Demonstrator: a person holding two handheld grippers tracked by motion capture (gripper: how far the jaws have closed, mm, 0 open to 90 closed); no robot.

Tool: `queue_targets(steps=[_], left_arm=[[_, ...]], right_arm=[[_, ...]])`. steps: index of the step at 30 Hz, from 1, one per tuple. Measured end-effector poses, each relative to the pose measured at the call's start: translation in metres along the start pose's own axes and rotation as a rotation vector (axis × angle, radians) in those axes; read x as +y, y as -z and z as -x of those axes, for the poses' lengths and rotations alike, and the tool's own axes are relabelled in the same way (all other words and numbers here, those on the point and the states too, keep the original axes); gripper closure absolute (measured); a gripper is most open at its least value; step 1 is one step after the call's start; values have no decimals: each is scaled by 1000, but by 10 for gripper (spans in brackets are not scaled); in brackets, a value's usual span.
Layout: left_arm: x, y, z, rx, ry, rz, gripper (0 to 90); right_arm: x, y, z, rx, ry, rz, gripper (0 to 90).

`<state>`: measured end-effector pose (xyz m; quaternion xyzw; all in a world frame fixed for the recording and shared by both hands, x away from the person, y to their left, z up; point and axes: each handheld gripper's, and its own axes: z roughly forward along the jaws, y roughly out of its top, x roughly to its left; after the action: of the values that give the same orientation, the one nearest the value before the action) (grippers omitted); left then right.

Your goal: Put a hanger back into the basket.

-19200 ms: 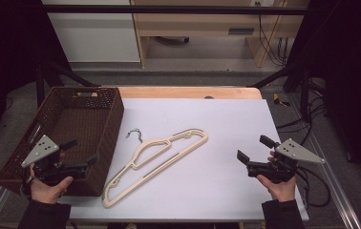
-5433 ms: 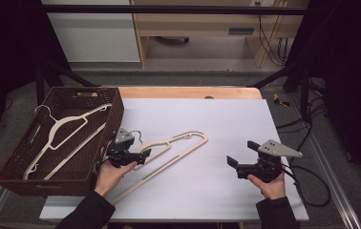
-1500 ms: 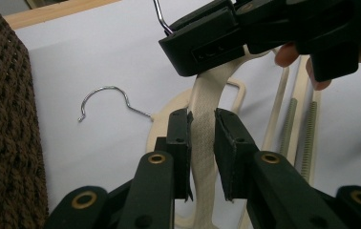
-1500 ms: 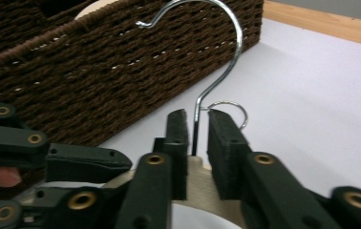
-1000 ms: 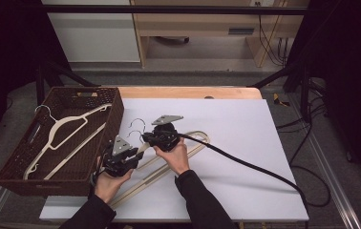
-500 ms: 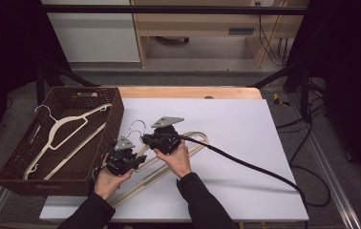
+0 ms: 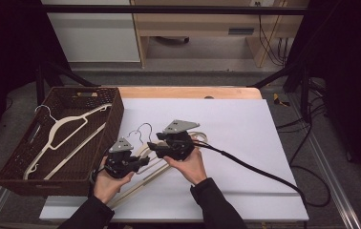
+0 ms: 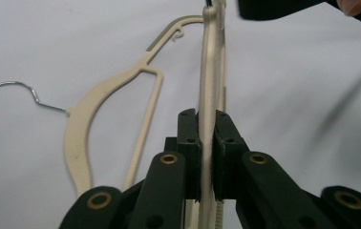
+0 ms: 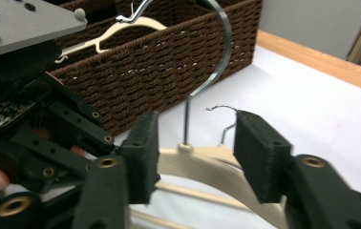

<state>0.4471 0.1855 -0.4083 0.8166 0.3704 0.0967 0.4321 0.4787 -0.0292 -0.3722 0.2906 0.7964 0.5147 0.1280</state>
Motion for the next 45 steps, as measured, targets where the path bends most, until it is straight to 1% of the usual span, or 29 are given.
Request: queue_targets(steps=[1, 2, 3, 7, 9, 10, 11, 13, 14, 15, 20, 23, 24, 25, 26, 28, 29, 30, 31, 33, 37, 38, 39, 40, 41, 45], left_arm=[[1, 1, 5, -7, -10, 3, 845], [1, 1, 5, -7, -10, 3, 847], [1, 3, 8, -9, -20, 8, 847], [5, 9, 16, -9, -44, 29, 853], [7, 13, 17, -20, -39, 46, 852], [8, 15, 17, -26, -39, 51, 852], [9, 19, 19, -22, -43, 65, 852], [10, 20, 19, -20, -49, 70, 852], [11, 22, 20, -16, -52, 75, 852], [12, 24, 20, -18, -52, 79, 852], [17, 34, 19, -16, -59, 108, 851], [21, 40, 20, -18, -62, 123, 851], [24, 45, 21, -17, -67, 135, 851], [24, 45, 21, -17, -67, 135, 851], [26, 48, 21, -17, -71, 141, 851], [30, 54, 22, -13, -78, 158, 851], [34, 61, 22, -14, -80, 173, 851], [34, 61, 22, -14, -80, 173, 851], [37, 65, 21, -14, -79, 181, 851], [41, 72, 19, -9, -83, 193, 850], [52, 88, 15, 7, -93, 209, 850], [52, 88, 15, 7, -93, 209, 850], [56, 95, 11, 7, -92, 221, 850], [56, 95, 11, 7, -92, 221, 851], [58, 99, 8, 7, -94, 225, 851], [65, 112, -1, 27, -107, 239, 851]], right_arm=[[-2, 11, 1, -3, -6, 13, 451], [-2, 11, 1, -3, -6, 13, 451], [-3, 16, 2, -5, -7, 20, 432], [-10, 46, 6, -17, -14, 65, 339], [-14, 59, 9, -30, -26, 84, 306], [-16, 65, 12, -39, -23, 93, 282], [-21, 74, 17, -64, -24, 103, 226], [-26, 82, 22, -79, -30, 111, 180], [-26, 82, 22, -79, -30, 111, 180], [-29, 86, 25, -81, -34, 113, 160], [-47, 109, 36, -124, -31, 115, 86], [-60, 122, 43, -146, -55, 119, 73], [-67, 129, 48, -165, -70, 128, 65], [-67, 129, 48, -165, -70, 128, 65], [-69, 133, 51, -170, -75, 129, 64], [-75, 139, 54, -189, -85, 135, 56], [-81, 147, 57, -201, -92, 132, 55], [-81, 147, 57, -201, -92, 132, 55], [-86, 153, 60, -216, -98, 135, 55], [-87, 155, 62, -223, -103, 138, 53], [-96, 166, 69, -252, -132, 152, 51], [-96, 166, 69, -252, -132, 152, 51], [-98, 167, 71, -263, -133, 151, 48], [-98, 167, 71, -263, -133, 151, 48], [-98, 168, 71, -263, -128, 147, 48], [-99, 170, 73, -275, -129, 150, 43]])
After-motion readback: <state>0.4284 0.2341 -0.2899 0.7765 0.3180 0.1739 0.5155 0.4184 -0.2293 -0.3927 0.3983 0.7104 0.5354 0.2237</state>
